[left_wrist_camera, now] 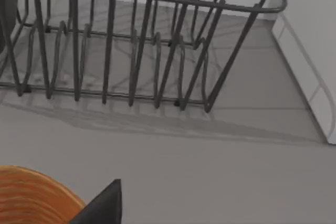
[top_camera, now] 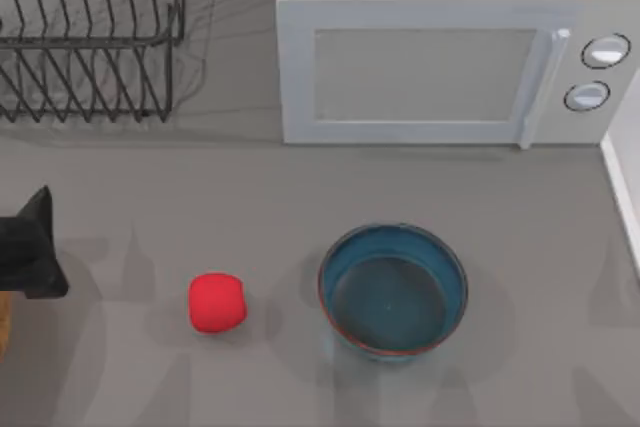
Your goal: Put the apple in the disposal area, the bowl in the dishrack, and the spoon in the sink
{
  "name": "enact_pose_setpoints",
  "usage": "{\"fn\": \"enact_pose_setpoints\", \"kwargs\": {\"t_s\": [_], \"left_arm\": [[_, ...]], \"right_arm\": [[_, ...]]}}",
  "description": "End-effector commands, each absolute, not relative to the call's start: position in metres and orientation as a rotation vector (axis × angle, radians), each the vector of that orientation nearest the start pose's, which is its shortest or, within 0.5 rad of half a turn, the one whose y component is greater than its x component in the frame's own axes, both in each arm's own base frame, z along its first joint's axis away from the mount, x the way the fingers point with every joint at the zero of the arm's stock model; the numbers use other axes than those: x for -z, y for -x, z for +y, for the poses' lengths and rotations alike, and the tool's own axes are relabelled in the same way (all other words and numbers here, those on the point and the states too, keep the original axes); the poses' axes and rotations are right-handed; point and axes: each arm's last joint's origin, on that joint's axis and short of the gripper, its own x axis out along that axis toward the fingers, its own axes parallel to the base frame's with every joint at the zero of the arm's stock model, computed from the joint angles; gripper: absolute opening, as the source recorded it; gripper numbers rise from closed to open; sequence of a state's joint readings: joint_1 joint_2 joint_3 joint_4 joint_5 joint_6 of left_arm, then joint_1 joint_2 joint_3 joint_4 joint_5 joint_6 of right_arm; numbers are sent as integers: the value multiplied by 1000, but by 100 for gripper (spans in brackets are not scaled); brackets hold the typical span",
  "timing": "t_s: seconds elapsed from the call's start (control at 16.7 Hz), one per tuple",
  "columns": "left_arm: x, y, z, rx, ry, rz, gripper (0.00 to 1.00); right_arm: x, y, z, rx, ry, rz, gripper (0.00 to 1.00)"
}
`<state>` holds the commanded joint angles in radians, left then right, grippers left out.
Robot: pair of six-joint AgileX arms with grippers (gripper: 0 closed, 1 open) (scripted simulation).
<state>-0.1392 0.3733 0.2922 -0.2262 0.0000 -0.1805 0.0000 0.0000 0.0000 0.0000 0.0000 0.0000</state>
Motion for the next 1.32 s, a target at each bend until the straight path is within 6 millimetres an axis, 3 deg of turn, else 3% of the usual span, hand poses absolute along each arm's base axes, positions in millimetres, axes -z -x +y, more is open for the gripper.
{"fn": "enact_pose_setpoints", "kwargs": {"t_s": [0.3,0.66,1.02,1.32], "left_arm": [[-225,-174,-52,124,242,802,100],[-207,-237,-117,10,212,1300,100],[-179,-268,-170,-114,147,1526,100],[-176,-271,-178,-130,139,1546,100]], "right_arm": [[-160,-106,-1,0,0,0,100],[-160,-106,-1,0,0,0,100],[-160,-106,-1,0,0,0,100],[-160,-106,-1,0,0,0,100]]}}
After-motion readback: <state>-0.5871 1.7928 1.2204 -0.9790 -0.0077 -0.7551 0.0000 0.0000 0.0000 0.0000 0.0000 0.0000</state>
